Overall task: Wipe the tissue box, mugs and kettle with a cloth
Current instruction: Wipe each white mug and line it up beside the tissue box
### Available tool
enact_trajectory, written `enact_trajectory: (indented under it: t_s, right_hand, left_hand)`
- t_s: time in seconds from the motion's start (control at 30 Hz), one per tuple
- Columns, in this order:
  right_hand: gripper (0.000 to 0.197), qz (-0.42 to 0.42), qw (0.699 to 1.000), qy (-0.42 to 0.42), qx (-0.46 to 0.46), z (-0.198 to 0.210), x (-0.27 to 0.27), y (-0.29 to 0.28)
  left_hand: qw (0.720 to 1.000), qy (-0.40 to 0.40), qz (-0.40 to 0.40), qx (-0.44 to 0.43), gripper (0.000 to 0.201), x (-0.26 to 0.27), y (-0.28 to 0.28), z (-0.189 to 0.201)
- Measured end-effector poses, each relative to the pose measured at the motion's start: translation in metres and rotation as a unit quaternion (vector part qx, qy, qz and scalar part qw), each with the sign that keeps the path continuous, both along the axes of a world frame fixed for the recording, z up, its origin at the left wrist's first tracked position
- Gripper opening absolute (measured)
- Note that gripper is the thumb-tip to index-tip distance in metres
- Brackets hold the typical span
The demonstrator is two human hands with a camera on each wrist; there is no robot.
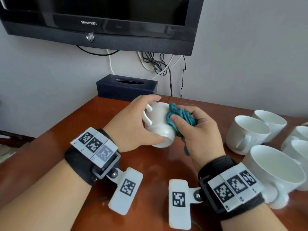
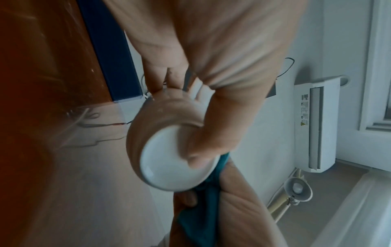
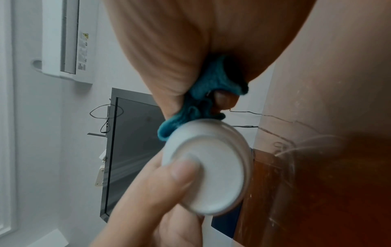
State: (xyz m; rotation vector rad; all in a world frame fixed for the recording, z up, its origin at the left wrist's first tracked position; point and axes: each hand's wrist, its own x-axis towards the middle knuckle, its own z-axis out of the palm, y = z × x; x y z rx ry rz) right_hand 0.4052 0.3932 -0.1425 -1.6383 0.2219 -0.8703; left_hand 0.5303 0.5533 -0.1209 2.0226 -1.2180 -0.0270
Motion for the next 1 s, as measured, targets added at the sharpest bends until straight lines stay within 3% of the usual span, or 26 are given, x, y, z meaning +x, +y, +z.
enact_trajectory:
  t_s: [0.27,0.57,0.7,1.0]
  right_hand:
    - [0.013,-0.086,0.996,-0.021,0.009,0.002,0.002,-0.011]
    - [0.017,0.020,1.000,-0.003,0.002,-0.003,0.002,0.001]
    - [0.020,0.035,0.999,-0.009,-0.001,-0.002,0.002,0.005]
    - [0.011,-0.042,0.994,-0.057,0.079,0.002,0.003,-0.012]
  left_hand:
    - [0.996,0.000,-0.089,0.006,0.111,-0.007,0.000,0.002]
    - [0.998,0.003,0.037,-0.057,0.104,-0.002,-0.004,-0.003]
    - [0.996,0.015,0.051,-0.074,0.104,0.002,-0.004,-0.004]
    - [0.990,0.074,-0.114,-0.033,0.112,-0.003,-0.001,-0.002]
